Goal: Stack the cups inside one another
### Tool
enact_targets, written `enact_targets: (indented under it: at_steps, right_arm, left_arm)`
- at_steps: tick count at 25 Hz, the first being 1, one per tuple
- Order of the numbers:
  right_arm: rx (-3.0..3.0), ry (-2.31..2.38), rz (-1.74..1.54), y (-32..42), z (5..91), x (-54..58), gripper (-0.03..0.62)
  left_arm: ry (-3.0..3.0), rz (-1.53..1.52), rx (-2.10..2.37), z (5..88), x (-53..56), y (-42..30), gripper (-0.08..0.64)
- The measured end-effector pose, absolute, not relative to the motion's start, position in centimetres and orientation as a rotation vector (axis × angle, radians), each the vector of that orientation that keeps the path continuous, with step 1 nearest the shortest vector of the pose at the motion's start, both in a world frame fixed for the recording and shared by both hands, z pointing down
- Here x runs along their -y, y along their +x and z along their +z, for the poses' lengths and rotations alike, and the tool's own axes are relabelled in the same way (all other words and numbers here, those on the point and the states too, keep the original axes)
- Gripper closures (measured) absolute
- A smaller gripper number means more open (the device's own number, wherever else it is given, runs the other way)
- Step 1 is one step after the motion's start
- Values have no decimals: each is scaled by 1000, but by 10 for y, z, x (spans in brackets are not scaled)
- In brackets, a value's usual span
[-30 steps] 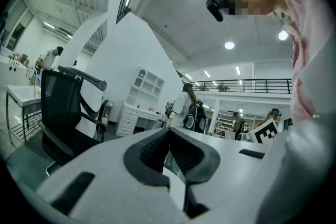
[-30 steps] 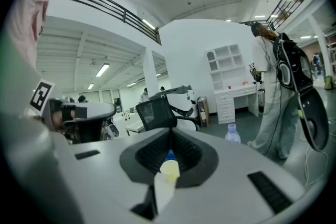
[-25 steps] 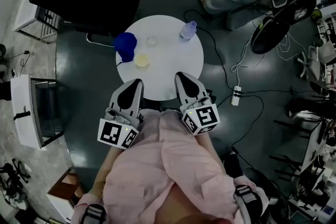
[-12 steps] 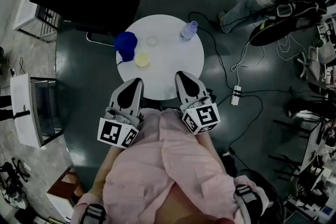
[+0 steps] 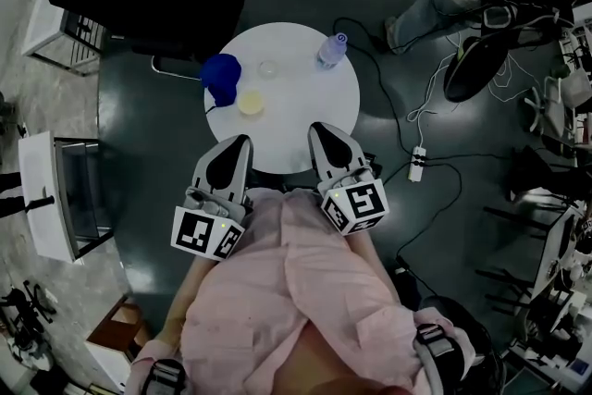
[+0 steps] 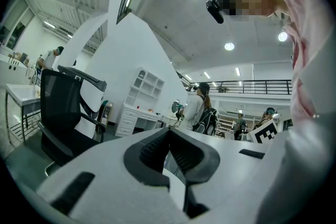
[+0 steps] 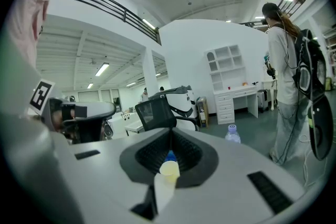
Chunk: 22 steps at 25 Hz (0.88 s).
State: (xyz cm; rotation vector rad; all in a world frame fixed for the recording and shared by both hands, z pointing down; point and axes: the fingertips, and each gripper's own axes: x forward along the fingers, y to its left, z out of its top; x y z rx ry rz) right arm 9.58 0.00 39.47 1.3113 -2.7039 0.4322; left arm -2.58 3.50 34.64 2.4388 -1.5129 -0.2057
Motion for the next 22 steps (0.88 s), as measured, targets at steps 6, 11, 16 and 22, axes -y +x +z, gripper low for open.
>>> enact_targets:
  at_steps: [6, 11, 16, 22]
  right_arm:
    - [2701, 1318, 433, 96, 393, -2, 557]
    - [2701, 1311, 436, 94, 393, -3, 557]
    - [2702, 1296, 439, 92, 395, -3, 557]
    - [2704, 1296, 440, 91, 394, -5, 557]
  left_arm:
    - [2440, -212, 1502, 345, -36, -26, 541]
    - [2429, -220, 1506, 346, -38, -28, 541]
    - [2416, -229, 1518, 347, -39, -32, 541]
    - [2407, -236, 1530, 346, -41, -35, 541]
